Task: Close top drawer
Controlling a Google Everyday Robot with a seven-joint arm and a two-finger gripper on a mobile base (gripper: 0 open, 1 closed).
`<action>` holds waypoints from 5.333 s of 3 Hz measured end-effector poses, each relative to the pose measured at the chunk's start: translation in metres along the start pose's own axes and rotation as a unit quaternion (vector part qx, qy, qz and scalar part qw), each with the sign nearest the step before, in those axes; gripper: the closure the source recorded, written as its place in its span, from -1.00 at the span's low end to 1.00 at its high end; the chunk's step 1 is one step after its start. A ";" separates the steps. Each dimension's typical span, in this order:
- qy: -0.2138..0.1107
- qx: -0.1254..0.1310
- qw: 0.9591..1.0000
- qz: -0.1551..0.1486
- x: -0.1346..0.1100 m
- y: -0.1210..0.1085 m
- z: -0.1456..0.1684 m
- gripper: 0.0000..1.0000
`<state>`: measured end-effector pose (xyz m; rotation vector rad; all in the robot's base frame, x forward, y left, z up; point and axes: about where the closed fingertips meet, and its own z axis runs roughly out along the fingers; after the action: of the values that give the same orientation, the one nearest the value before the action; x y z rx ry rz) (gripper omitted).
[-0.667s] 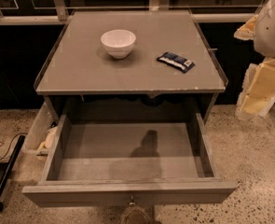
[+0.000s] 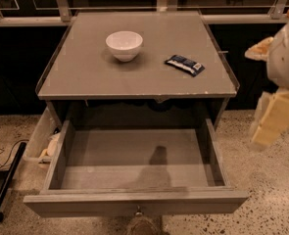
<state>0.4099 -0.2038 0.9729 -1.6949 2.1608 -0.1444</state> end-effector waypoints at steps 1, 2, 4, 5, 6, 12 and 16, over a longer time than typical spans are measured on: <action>-0.012 0.004 1.000 -0.010 0.003 0.047 0.013 -0.61; -0.036 0.004 0.999 -0.009 0.020 0.085 0.044 -0.15; -0.055 -0.022 0.998 0.009 0.048 0.114 0.102 0.79; -0.055 -0.022 0.998 0.009 0.048 0.114 0.102 1.00; -0.057 -0.052 0.997 0.031 0.057 0.140 0.139 1.00; -0.094 -0.102 0.989 0.044 0.051 0.197 0.282 0.22; -0.107 -0.103 0.988 0.040 0.050 0.193 0.285 -0.63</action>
Offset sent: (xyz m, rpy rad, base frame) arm -0.0980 0.0067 -0.1476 0.1268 -0.0213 0.0583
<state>0.3275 -0.1563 0.6387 -1.6433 2.1355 0.2801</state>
